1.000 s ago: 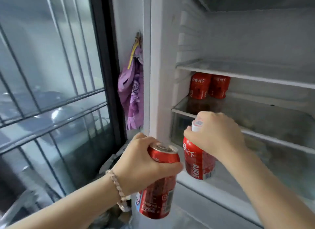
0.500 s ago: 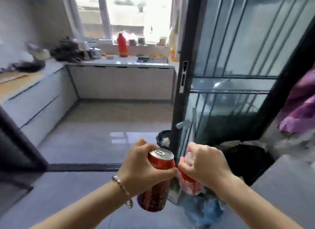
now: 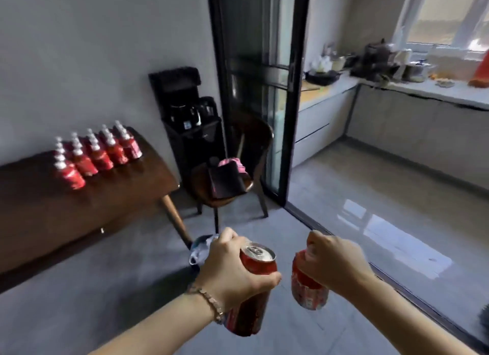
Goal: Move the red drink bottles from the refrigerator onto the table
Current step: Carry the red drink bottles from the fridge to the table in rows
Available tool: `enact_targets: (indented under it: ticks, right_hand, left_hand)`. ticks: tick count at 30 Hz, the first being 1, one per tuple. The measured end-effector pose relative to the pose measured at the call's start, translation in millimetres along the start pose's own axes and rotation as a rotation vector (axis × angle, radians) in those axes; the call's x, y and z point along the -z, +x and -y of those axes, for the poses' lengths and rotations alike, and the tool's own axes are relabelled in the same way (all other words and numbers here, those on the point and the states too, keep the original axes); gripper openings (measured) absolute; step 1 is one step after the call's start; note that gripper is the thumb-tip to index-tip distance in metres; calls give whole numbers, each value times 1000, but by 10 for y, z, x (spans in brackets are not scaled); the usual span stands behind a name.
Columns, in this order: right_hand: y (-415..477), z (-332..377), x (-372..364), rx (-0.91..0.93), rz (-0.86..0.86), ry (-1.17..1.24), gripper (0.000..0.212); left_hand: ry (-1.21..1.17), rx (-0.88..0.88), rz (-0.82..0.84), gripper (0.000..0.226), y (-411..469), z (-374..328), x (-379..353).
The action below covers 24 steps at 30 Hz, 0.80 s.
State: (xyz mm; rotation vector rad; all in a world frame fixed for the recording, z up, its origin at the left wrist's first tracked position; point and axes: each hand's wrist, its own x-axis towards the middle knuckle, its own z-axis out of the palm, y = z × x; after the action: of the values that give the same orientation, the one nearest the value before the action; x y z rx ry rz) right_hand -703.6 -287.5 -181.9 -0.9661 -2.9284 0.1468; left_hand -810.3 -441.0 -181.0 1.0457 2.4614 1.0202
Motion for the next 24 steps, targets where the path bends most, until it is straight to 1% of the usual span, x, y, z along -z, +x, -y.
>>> enact_targets:
  ticks: [3, 7, 10, 13, 15, 17, 21, 24]
  right_hand:
    - [588, 799, -106, 125, 34, 54, 36]
    - [1314, 1683, -225, 244, 84, 131, 33]
    - [1881, 2227, -351, 336, 112, 147, 34]
    - [2418, 2694, -474, 428, 114, 172, 33]
    - [2781, 2990, -550, 480, 147, 186, 34]
    - [3122, 3281, -635, 516, 182, 198, 32]
    - [3738, 3871, -831, 573, 234, 212, 34]
    - [4133, 4314, -1018, 559, 285, 232, 35]
  left_hand:
    - [-35, 152, -87, 43, 197, 663, 545]
    - [-77, 274, -222, 47, 497, 1370, 1119]
    - [-124, 347, -366, 49, 797, 1809, 1444]
    - [-116, 428, -418, 43, 1109, 2171, 1713]
    - [-98, 472, -469, 49, 1318, 2414, 1882]
    - [-95, 523, -509, 55, 1515, 2649, 2049]
    - [-139, 617, -547, 49, 1908, 3101, 2391]
    - [-132, 663, -622, 43, 2165, 3522, 2602]
